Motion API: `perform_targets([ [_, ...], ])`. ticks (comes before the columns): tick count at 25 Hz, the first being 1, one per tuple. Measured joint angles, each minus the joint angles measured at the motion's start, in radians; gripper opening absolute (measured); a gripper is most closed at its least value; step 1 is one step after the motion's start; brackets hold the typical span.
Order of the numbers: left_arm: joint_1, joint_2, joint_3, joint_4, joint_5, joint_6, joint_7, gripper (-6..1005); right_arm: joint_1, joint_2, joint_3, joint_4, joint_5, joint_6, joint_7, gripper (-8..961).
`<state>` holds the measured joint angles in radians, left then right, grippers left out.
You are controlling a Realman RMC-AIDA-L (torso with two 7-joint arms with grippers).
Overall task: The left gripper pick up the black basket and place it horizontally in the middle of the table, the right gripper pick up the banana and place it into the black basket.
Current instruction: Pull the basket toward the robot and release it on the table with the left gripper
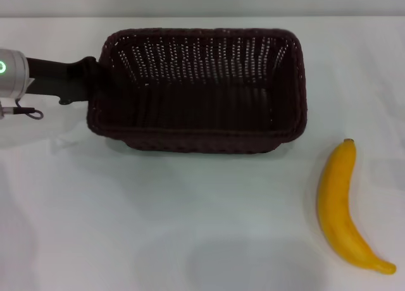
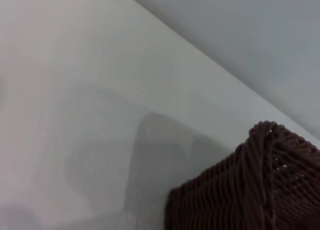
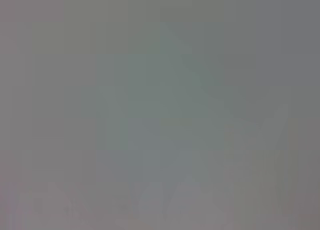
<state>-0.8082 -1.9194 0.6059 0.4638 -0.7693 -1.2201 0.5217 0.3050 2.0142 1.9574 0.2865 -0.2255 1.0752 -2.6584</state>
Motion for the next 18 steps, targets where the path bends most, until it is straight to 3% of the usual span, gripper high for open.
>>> perform_targets([
  [5,0.005,-0.003,0.0,0.008,0.002,-0.031,0.005,260,-0.003,0.0,0.001,-0.003,0.0,-0.002,0.0,868],
  [12,0.013,-0.004,0.0,0.037,-0.016,-0.102,0.056,422,-0.003,0.0,0.001,-0.004,0.0,-0.01,0.0,869],
  [17,0.064,-0.023,-0.001,0.138,-0.05,-0.141,0.086,480,-0.002,0.0,0.001,-0.004,0.0,-0.013,0.0,868],
  [18,0.073,-0.025,-0.001,0.149,-0.064,-0.145,0.089,585,-0.002,0.0,0.001,-0.004,0.0,-0.013,0.0,868],
])
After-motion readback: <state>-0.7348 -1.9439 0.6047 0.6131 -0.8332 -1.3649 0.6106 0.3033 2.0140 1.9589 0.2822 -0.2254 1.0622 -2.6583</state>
